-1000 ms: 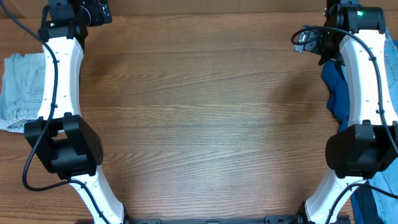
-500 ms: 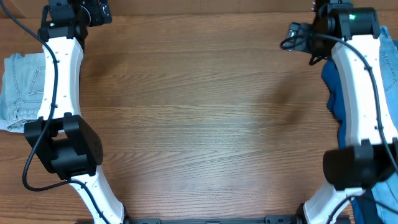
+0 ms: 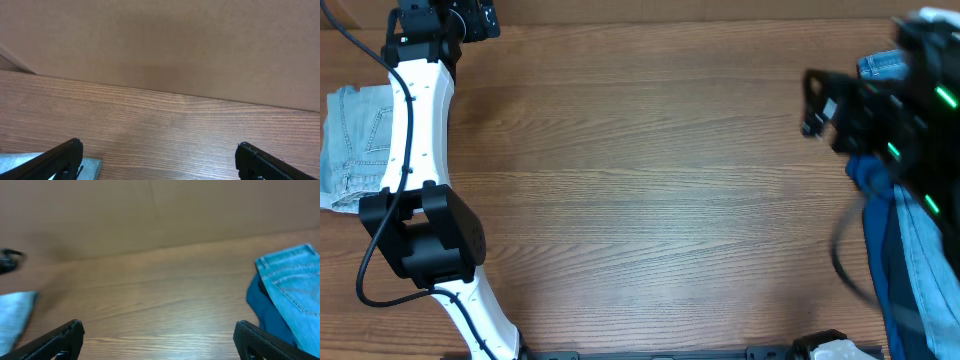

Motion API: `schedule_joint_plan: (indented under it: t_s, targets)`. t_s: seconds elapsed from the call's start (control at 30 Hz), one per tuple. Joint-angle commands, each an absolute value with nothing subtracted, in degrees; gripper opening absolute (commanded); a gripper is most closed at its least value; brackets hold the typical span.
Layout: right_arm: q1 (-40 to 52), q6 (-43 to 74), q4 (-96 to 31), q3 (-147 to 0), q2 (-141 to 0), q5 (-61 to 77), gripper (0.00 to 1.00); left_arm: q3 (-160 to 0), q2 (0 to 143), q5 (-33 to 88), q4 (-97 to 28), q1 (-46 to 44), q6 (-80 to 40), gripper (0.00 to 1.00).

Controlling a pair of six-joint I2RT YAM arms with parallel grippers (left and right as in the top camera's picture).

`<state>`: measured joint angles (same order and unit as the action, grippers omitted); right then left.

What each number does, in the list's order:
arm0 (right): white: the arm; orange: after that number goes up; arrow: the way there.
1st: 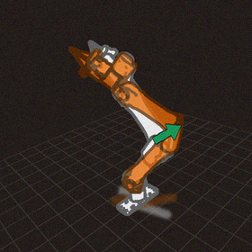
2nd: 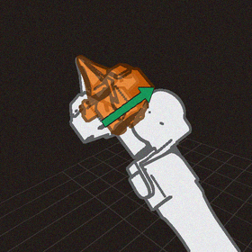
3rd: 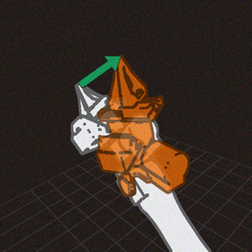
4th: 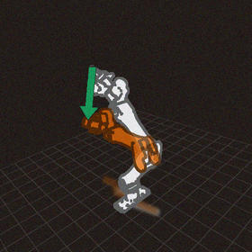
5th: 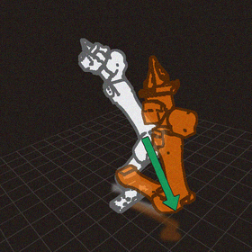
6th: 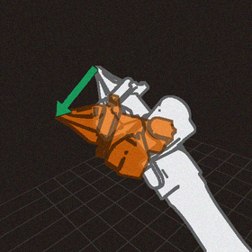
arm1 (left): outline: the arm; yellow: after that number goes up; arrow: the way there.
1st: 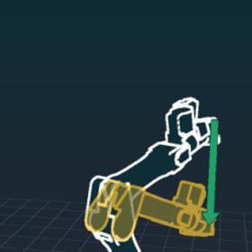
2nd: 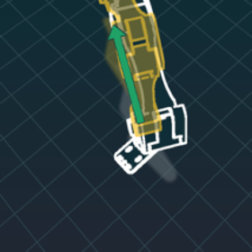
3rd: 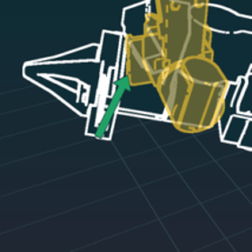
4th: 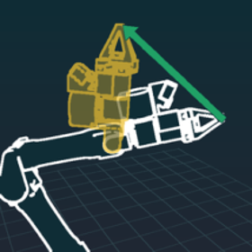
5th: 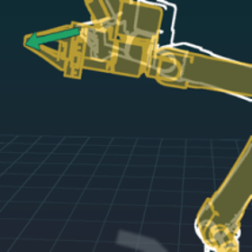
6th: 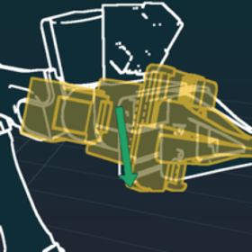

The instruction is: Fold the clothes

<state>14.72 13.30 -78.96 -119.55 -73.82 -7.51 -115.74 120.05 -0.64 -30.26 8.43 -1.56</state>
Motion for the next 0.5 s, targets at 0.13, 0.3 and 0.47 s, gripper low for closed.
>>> schedule_joint_plan:
  t_s: [0.13, 0.3, 0.47]
  targets:
    - [14.8, 13.6, -83.7, -117.1, -55.4, -4.4, 1.0, -116.3, 120.0, -0.4, -30.2, 8.2, -1.7, 1.0]
    - [14.8, 13.5, -73.6, -88.4, -36.3, -4.4, 1.0, -116.3, 120.0, -0.4, -30.2, 8.2, -1.7, 1.0]
    - [14.6, 13.5, -48.9, -56.0, -20.6, -5.1, 1.0, -116.3, 120.0, -0.4, -30.2, 8.2, -1.7, 1.0]
